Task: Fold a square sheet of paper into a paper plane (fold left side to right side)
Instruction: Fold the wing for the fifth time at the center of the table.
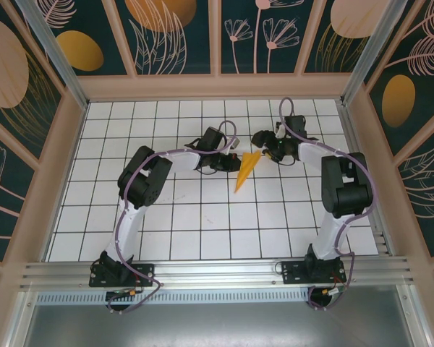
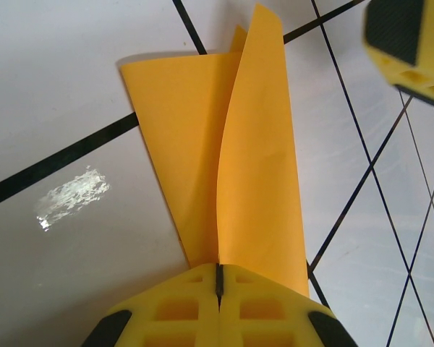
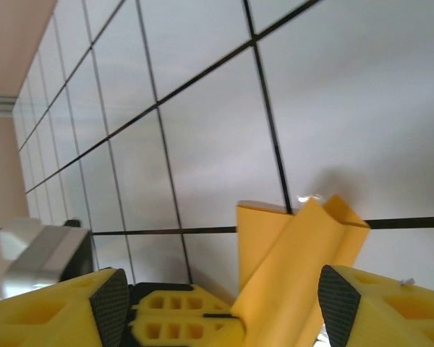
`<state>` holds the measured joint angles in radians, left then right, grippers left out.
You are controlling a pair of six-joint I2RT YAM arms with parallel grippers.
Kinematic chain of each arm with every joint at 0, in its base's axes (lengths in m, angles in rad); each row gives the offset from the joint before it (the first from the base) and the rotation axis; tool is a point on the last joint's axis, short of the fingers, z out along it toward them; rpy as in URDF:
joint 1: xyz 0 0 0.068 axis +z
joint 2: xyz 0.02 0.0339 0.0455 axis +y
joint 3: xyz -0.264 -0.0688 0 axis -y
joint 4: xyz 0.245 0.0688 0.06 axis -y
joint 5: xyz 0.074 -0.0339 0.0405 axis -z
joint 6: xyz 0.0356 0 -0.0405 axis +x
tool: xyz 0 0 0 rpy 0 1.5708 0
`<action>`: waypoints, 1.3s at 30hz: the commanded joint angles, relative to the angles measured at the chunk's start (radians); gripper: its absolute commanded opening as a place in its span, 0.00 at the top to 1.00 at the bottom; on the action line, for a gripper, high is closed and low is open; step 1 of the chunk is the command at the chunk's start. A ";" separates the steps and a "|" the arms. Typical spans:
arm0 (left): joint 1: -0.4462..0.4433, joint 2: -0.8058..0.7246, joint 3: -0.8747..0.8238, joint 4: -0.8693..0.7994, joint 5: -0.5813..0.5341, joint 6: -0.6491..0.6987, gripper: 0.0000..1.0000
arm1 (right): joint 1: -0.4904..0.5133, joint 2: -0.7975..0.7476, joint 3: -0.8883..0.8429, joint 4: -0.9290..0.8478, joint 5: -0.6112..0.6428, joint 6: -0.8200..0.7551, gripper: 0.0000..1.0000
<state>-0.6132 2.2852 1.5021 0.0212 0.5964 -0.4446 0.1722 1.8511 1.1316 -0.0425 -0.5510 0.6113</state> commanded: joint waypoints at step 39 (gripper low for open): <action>0.004 0.050 -0.001 -0.059 -0.056 0.036 1.00 | 0.085 0.102 -0.029 -0.005 0.033 0.050 0.50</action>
<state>-0.6132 2.2852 1.5021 0.0208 0.5930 -0.4370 0.2649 1.9347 1.1194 -0.0277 -0.5381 0.6678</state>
